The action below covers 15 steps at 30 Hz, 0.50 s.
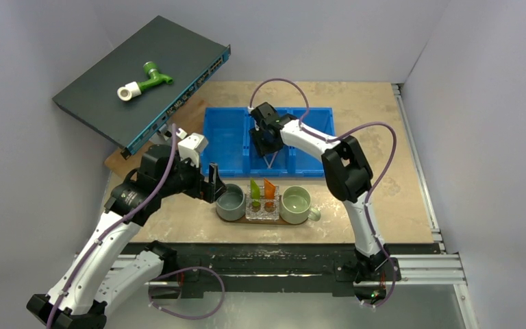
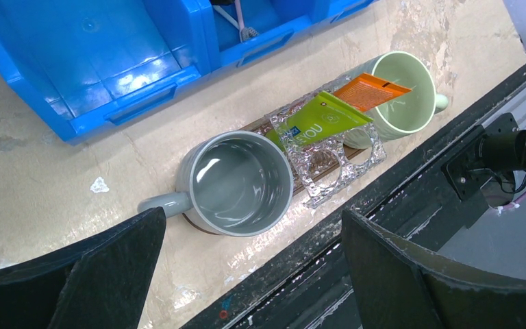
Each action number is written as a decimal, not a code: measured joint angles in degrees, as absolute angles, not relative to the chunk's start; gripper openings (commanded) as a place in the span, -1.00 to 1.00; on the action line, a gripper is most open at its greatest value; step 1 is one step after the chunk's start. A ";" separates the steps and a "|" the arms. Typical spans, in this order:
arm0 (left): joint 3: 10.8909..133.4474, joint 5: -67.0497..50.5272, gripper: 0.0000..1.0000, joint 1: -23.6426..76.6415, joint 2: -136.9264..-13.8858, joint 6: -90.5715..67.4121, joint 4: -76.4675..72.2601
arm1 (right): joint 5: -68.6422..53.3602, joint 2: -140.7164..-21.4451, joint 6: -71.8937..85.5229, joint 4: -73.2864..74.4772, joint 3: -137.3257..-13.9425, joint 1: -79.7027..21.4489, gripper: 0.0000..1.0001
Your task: Prepare toiletry sets of a toothbrush and toothpaste on the tray
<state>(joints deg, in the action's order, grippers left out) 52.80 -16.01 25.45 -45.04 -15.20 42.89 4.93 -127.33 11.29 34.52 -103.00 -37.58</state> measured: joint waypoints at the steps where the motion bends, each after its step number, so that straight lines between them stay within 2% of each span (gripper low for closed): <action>1: 52.80 -16.01 0.99 25.45 -45.06 -15.20 42.89 | 4.93 -127.68 11.25 34.52 -103.00 -37.54 -0.04; 6: 52.80 -16.01 0.99 25.45 -45.06 -15.20 42.89 | 5.48 -128.77 10.94 34.41 -103.07 -37.50 -0.06; 9: 52.80 -16.01 0.99 25.45 -45.06 -15.20 42.89 | 6.28 -128.86 10.66 34.04 -103.07 -37.54 -0.14; 15: 52.80 -16.01 0.99 25.45 -45.12 -15.20 42.89 | 7.03 -129.01 10.20 32.88 -103.02 -37.71 -0.57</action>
<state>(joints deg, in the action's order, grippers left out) 52.80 -16.01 25.45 -45.12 -15.20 42.89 7.03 -129.01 10.20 32.88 -103.02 -37.71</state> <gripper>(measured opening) 0.995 0.310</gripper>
